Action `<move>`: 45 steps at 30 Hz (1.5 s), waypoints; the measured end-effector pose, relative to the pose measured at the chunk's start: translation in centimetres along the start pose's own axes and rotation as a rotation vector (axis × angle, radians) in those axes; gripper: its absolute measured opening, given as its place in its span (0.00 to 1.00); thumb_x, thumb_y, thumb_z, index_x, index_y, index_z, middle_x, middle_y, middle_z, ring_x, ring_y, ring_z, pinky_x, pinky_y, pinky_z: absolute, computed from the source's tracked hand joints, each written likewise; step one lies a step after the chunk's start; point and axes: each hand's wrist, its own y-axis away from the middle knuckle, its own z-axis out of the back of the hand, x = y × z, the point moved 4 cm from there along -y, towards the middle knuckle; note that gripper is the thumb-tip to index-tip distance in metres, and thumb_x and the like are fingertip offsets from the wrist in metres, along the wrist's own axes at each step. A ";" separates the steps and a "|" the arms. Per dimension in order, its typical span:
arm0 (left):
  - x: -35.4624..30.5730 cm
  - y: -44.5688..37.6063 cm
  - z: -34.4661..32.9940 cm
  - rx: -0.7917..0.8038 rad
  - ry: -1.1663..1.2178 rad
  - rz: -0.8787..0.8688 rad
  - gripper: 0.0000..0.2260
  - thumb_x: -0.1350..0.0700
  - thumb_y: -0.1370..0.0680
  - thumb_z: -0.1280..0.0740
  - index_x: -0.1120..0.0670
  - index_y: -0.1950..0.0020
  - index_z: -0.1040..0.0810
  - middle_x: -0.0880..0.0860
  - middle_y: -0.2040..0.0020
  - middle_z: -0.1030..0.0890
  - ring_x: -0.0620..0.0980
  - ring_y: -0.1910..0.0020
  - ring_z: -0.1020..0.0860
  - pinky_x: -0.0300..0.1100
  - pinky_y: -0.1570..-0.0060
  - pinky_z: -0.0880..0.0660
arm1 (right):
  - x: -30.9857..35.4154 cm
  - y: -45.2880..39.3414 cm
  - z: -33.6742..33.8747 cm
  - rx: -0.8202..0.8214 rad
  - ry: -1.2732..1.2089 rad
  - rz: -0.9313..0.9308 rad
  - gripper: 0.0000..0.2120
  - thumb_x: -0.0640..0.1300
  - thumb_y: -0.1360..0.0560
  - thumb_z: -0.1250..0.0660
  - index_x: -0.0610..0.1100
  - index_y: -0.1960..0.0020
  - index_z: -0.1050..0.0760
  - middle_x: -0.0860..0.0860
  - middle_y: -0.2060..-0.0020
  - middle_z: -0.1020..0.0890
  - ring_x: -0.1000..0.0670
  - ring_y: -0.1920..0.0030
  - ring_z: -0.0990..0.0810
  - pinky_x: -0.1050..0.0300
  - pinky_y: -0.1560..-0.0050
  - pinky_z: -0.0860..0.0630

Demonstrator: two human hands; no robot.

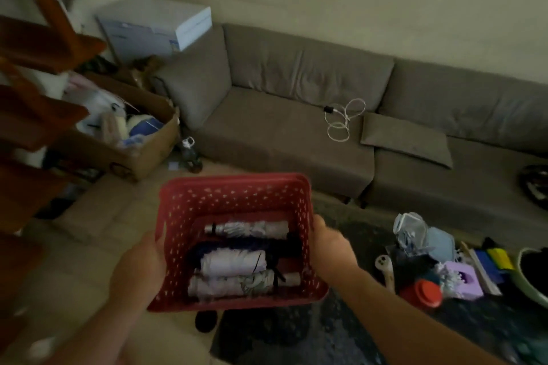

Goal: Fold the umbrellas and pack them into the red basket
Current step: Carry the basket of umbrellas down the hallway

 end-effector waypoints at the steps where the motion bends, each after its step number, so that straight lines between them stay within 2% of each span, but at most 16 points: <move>1: 2.0 0.5 2.0 0.017 -0.017 0.025 0.18 0.47 0.12 0.48 0.56 0.47 0.23 0.49 0.64 0.24 0.51 0.64 0.26 0.48 0.57 0.30 | 2.0 1.0 -0.1 0.021 0.014 0.024 0.10 0.52 0.17 0.39 0.52 0.38 0.35 0.50 0.48 0.17 0.44 0.50 0.16 0.47 0.49 0.19; 4: 8.3 1.0 7.7 -0.007 -0.028 0.049 0.19 0.48 0.13 0.43 0.61 0.42 0.20 0.61 0.56 0.17 0.61 0.60 0.20 0.49 0.56 0.27 | 8.2 2.8 -0.7 0.062 0.057 0.069 0.09 0.52 0.18 0.39 0.52 0.40 0.34 0.48 0.49 0.17 0.42 0.51 0.16 0.41 0.48 0.17; 7: 13.7 1.5 13.6 -0.011 -0.056 0.086 0.14 0.51 0.13 0.40 0.61 0.41 0.22 0.64 0.51 0.17 0.66 0.52 0.18 0.51 0.53 0.26 | 15.6 3.4 -1.3 0.086 0.067 0.196 0.14 0.54 0.17 0.41 0.50 0.34 0.32 0.47 0.46 0.17 0.41 0.48 0.16 0.43 0.49 0.18; 11: 20.5 2.1 20.2 -0.092 -0.050 0.178 0.11 0.52 0.13 0.40 0.58 0.50 0.27 0.65 0.54 0.18 0.67 0.53 0.18 0.50 0.57 0.32 | 25.9 2.7 -2.8 0.114 0.072 0.375 0.18 0.55 0.15 0.44 0.51 0.28 0.33 0.46 0.43 0.17 0.42 0.46 0.16 0.48 0.50 0.22; 14: 24.9 3.4 24.1 -0.205 -0.080 0.283 0.13 0.52 0.13 0.40 0.60 0.51 0.27 0.67 0.55 0.18 0.67 0.55 0.18 0.53 0.58 0.28 | 33.3 2.8 -3.9 0.105 0.053 0.564 0.20 0.54 0.13 0.48 0.48 0.24 0.34 0.41 0.38 0.18 0.37 0.41 0.17 0.47 0.44 0.24; 17: 28.0 6.1 27.7 -0.253 -0.128 0.425 0.16 0.48 0.12 0.43 0.60 0.47 0.26 0.64 0.52 0.18 0.66 0.53 0.18 0.53 0.57 0.27 | 40.1 3.1 -4.9 0.107 0.050 0.716 0.19 0.52 0.12 0.47 0.43 0.29 0.29 0.39 0.38 0.18 0.36 0.40 0.19 0.50 0.47 0.28; 21: 29.7 11.3 31.3 -0.326 -0.184 0.545 0.16 0.52 0.12 0.43 0.63 0.47 0.25 0.64 0.51 0.18 0.65 0.52 0.18 0.50 0.57 0.30 | 46.2 4.1 -7.2 0.163 0.103 0.880 0.15 0.47 0.13 0.46 0.42 0.35 0.26 0.43 0.46 0.17 0.38 0.45 0.17 0.54 0.51 0.30; 23: 30.2 14.6 32.5 -0.362 -0.195 0.627 0.15 0.52 0.12 0.43 0.62 0.45 0.24 0.63 0.51 0.17 0.65 0.51 0.17 0.51 0.55 0.28 | 48.2 5.9 -8.3 0.230 0.123 0.975 0.14 0.47 0.12 0.46 0.42 0.37 0.24 0.45 0.50 0.18 0.42 0.48 0.18 0.55 0.53 0.32; 25: 30.6 17.6 33.3 -0.404 -0.193 0.726 0.18 0.48 0.12 0.44 0.61 0.43 0.23 0.63 0.50 0.16 0.65 0.51 0.17 0.52 0.53 0.26 | 49.5 6.8 -9.6 0.252 0.158 1.053 0.13 0.46 0.13 0.45 0.42 0.40 0.24 0.42 0.51 0.17 0.40 0.51 0.18 0.53 0.56 0.30; 28: 31.0 21.9 34.0 -0.442 -0.224 0.843 0.18 0.48 0.13 0.43 0.59 0.50 0.23 0.63 0.52 0.17 0.66 0.50 0.18 0.52 0.53 0.27 | 51.3 8.4 -11.9 0.283 0.044 1.157 0.15 0.52 0.13 0.47 0.44 0.43 0.26 0.44 0.55 0.17 0.41 0.58 0.19 0.49 0.59 0.25; 32: 31.3 27.8 34.6 -0.467 -0.283 0.964 0.16 0.49 0.13 0.42 0.58 0.52 0.23 0.58 0.59 0.22 0.61 0.55 0.19 0.48 0.56 0.31 | 53.9 11.9 -13.8 0.361 -0.002 1.268 0.17 0.53 0.13 0.48 0.44 0.46 0.26 0.43 0.55 0.18 0.41 0.57 0.20 0.46 0.55 0.22; 34: 31.2 30.5 35.1 -0.484 -0.292 1.005 0.16 0.50 0.13 0.42 0.59 0.51 0.22 0.59 0.57 0.20 0.63 0.52 0.18 0.51 0.53 0.26 | 55.3 14.2 -14.1 0.358 0.010 1.312 0.15 0.52 0.13 0.48 0.45 0.50 0.28 0.43 0.57 0.20 0.40 0.58 0.21 0.44 0.55 0.22; 36: 31.2 33.2 35.8 -0.493 -0.286 1.053 0.17 0.51 0.13 0.41 0.62 0.48 0.20 0.64 0.53 0.16 0.66 0.51 0.17 0.54 0.50 0.24 | 56.5 16.6 -14.8 0.397 0.026 1.347 0.14 0.51 0.13 0.47 0.48 0.53 0.30 0.46 0.60 0.22 0.42 0.60 0.22 0.48 0.58 0.25; 40: 31.6 39.1 37.4 -0.472 -0.329 1.155 0.18 0.51 0.13 0.42 0.62 0.45 0.18 0.64 0.51 0.15 0.66 0.51 0.16 0.54 0.50 0.22 | 57.9 21.9 -16.7 0.486 0.019 1.430 0.12 0.50 0.13 0.46 0.50 0.52 0.29 0.51 0.60 0.23 0.50 0.61 0.25 0.51 0.59 0.31; 43: 31.7 43.3 38.8 -0.476 -0.345 1.252 0.18 0.49 0.13 0.42 0.60 0.46 0.18 0.63 0.51 0.15 0.66 0.51 0.17 0.52 0.51 0.24 | 58.4 26.0 -18.7 0.557 0.036 1.466 0.13 0.51 0.13 0.47 0.48 0.48 0.27 0.49 0.57 0.20 0.47 0.58 0.21 0.50 0.56 0.25; 45: 32.0 46.0 39.6 -0.515 -0.354 1.307 0.19 0.46 0.13 0.42 0.57 0.50 0.18 0.62 0.53 0.15 0.65 0.53 0.17 0.53 0.50 0.21 | 58.7 28.4 -19.8 0.597 0.052 1.489 0.15 0.52 0.13 0.47 0.47 0.46 0.25 0.48 0.55 0.18 0.45 0.55 0.19 0.47 0.53 0.20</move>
